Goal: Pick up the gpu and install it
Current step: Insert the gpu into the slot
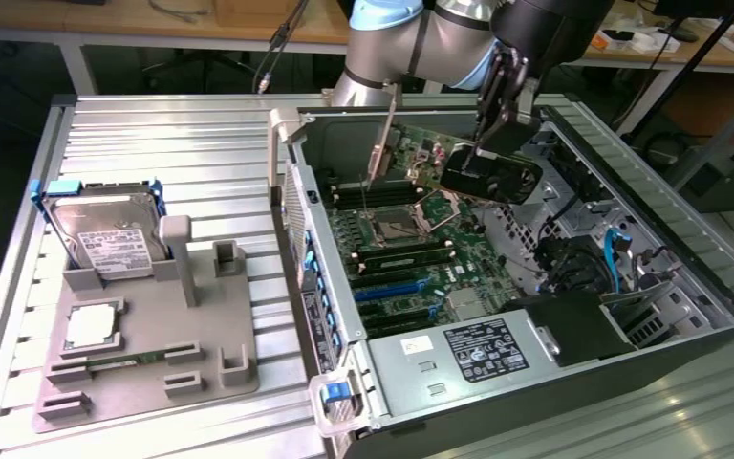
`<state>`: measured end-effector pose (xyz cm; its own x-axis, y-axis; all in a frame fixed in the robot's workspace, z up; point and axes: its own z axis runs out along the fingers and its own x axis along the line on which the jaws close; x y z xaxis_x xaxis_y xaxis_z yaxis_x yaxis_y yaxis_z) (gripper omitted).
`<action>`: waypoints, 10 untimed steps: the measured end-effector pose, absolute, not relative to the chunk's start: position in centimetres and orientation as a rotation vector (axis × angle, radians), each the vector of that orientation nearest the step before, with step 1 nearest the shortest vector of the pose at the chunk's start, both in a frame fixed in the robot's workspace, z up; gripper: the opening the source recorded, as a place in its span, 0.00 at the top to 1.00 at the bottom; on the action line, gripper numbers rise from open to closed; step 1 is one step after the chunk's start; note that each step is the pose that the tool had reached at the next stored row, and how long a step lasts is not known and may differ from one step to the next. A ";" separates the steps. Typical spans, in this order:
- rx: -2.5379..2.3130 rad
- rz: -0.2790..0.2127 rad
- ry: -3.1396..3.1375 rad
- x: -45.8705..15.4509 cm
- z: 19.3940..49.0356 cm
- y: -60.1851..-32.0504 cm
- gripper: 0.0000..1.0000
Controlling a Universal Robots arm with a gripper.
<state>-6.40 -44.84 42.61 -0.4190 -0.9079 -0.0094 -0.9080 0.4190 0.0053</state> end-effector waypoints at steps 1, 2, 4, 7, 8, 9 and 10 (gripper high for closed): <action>-1.695 0.015 2.639 -6.4 42.6 -44.8 0.73; -1.699 0.015 2.636 -6.4 42.6 -44.8 0.73; -1.712 0.015 2.628 -6.4 42.6 -44.8 0.73; -1.727 0.015 2.618 -6.4 42.6 -44.8 0.73; -1.732 0.015 2.615 -6.4 42.6 -44.8 0.73; -1.737 0.015 2.612 -6.4 42.6 -44.8 0.73; -1.741 0.015 2.609 -6.4 42.6 -44.8 0.73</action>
<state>-6.40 -44.84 42.61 -0.3840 -0.9233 -0.0094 -0.9233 0.3840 0.0053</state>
